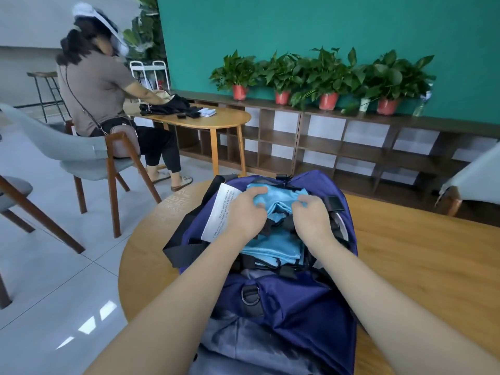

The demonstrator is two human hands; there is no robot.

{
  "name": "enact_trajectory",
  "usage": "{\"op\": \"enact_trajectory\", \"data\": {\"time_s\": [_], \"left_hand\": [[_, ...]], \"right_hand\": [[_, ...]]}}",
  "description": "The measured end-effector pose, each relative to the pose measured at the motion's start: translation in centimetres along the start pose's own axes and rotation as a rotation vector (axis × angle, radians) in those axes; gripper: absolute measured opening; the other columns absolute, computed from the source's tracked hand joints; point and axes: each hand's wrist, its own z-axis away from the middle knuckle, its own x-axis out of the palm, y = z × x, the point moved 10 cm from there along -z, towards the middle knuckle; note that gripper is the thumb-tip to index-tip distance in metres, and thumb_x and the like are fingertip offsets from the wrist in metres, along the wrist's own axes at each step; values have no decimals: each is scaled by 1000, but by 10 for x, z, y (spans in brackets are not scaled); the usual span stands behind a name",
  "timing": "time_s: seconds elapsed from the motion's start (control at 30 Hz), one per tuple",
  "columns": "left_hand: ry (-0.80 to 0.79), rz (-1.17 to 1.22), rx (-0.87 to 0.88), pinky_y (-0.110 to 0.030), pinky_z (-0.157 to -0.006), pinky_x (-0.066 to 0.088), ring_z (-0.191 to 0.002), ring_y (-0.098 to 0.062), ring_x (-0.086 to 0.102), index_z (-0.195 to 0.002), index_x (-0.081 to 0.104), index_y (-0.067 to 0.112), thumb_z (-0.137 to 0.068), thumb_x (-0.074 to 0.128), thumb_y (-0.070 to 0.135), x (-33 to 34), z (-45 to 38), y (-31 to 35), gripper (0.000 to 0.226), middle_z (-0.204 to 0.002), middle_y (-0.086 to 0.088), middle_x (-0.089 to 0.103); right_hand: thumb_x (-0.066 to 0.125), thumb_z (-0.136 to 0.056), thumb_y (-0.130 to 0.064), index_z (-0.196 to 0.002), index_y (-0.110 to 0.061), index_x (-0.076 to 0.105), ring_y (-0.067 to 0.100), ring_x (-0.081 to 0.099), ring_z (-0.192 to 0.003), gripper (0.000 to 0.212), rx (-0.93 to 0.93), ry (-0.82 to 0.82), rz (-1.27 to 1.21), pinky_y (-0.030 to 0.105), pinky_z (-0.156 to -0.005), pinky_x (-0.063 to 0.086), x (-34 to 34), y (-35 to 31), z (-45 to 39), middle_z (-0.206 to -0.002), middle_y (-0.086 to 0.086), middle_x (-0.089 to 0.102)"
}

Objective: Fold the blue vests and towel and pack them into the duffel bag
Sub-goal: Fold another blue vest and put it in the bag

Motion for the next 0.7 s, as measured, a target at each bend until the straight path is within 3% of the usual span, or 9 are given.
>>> {"op": "enact_trajectory", "data": {"time_s": [0.03,0.1,0.2,0.27,0.33,0.43,0.57,0.63,0.7], "left_hand": [[-20,-18,50,-11,-44,33,-52,-5,44,-136,60,23,-100,48,4,4,-2,5,42,-96,-11,66],[-59,-28,125,-9,-50,36,-57,-5,50,-139,57,21,-101,47,3,12,-6,13,43,-118,-13,64],[-103,-95,226,-14,-85,43,-106,-19,60,-141,55,21,-100,46,1,32,-10,21,46,-142,-9,52],[-164,-165,247,-16,-101,31,-130,-24,49,-143,53,21,-100,46,1,51,-13,16,48,-146,-9,47],[-222,-233,232,-18,-103,29,-132,-26,48,-145,51,23,-102,44,5,66,-16,5,46,-146,-10,47],[-261,-331,240,-28,-100,37,-116,-28,56,-148,49,26,-105,41,12,76,-19,-7,45,-136,-13,52],[-241,-296,293,-29,-101,41,-110,-27,58,-144,53,25,-105,43,11,76,-20,0,43,-132,-12,55],[-207,-210,321,-22,-98,40,-120,-23,56,-141,56,25,-104,45,8,72,-23,11,43,-139,-6,57],[-171,-76,310,-15,-86,42,-105,-18,60,-138,60,25,-103,46,5,67,-30,22,43,-138,2,60]], "right_hand": [[49,-97,-18,-130,-6,61,37,59,-109,38,-87,5,111,46,-98,48,-4,-3,1,-136,10,53],[46,-102,-17,-147,-3,46,34,47,-133,47,-219,33,261,43,-113,37,-12,-8,3,-158,10,32],[51,-101,-17,-150,-6,41,28,36,-142,52,-240,22,329,36,-115,31,-18,6,1,-159,9,30],[56,-98,-23,-149,-11,40,29,46,-133,55,-174,23,269,39,-109,39,-26,24,-1,-146,9,46],[59,-95,-41,-150,-15,34,30,51,-127,65,-64,32,223,44,-105,43,-35,43,-2,-140,8,54],[60,-89,-59,-143,-13,37,34,47,-130,75,4,10,299,47,-105,41,-44,54,-9,-142,9,51],[63,-87,-57,-115,-23,44,29,55,-114,48,-151,24,328,44,-92,47,-50,29,-12,-121,5,57],[64,-86,-54,-115,-23,46,25,56,-113,46,-231,41,318,40,-88,47,-53,14,-8,-119,2,58],[66,-87,-50,-123,-23,47,20,55,-116,49,-309,51,297,36,-90,44,-55,-1,-3,-123,0,58]]}}
